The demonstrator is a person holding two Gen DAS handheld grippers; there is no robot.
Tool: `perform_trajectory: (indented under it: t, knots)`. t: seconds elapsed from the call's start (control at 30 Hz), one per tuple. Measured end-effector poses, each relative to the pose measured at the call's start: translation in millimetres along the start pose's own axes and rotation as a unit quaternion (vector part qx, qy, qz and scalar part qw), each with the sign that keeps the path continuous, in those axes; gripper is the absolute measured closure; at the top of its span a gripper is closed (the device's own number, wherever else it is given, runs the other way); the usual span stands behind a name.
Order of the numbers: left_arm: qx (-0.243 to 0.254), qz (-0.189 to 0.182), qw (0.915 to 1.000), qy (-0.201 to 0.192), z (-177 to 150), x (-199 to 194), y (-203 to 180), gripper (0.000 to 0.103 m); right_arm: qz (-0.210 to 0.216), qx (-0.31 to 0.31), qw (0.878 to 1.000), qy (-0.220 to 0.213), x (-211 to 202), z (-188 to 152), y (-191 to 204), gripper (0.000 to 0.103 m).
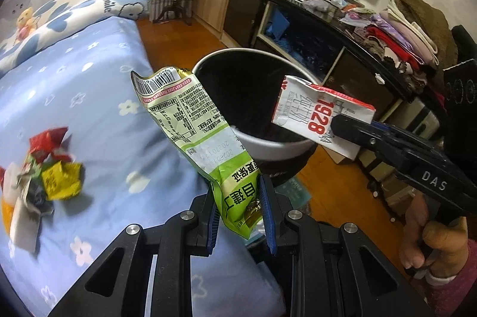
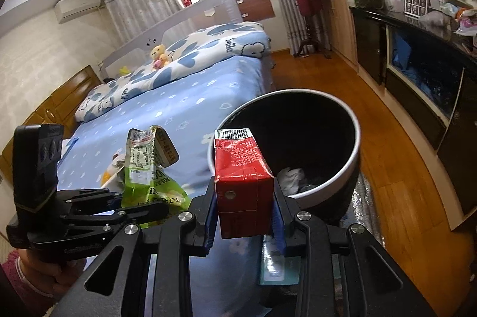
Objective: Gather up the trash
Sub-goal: 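Carry the green pouch and red carton in both tools over the bin, then open both tools to drop the pouch and carton into the bin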
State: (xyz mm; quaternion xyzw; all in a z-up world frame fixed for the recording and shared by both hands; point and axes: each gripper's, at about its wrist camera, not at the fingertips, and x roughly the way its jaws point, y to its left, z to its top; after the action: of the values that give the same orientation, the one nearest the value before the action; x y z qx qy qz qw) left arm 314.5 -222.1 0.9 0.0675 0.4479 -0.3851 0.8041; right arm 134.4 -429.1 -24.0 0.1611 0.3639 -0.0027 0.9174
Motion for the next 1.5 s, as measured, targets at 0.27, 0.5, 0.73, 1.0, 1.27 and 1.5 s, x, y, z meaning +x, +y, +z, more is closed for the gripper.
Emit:
perform_trajectory:
  t: [0.27, 0.5, 0.73, 1.0, 1.27, 1.5]
  knots:
    - [0.01, -0.019, 0.9997, 0.009, 26.6, 21.1, -8.7, 0.08, -0.019, 0.006, 1.0, 0.007, 9.0, 17.3, -19.7, 0.072]
    - [0.012, -0.031, 0.9993, 0.016, 51.3, 39.6, -10.2, 0.08, -0.027, 0.015, 0.999, 0.02, 20.5, 25.8, -35.2, 0.072]
    - [0.008, -0.033, 0.9991, 0.026, 68.6, 60.5, -10.2, 0.079, -0.031, 0.017, 0.999, 0.027, 30.2, 34.2, -44.1, 0.072]
    - [0.004, -0.032, 0.9991, 0.027, 76.4, 71.4, -12.7, 0.073, -0.027, 0.025, 0.999, 0.039, 42.9, 41.4, -51.5, 0.07]
    - [-0.019, -0.024, 0.9995, 0.008, 61.6, 59.8, -7.9, 0.059, -0.02, 0.038, 0.998, 0.033, 40.4, 43.1, -54.6, 0.068]
    - [-0.061, -0.014, 0.9979, -0.014, 19.7, 37.9, 7.2, 0.057, -0.003, 0.04, 0.999, 0.021, 32.3, 38.4, -40.2, 0.063]
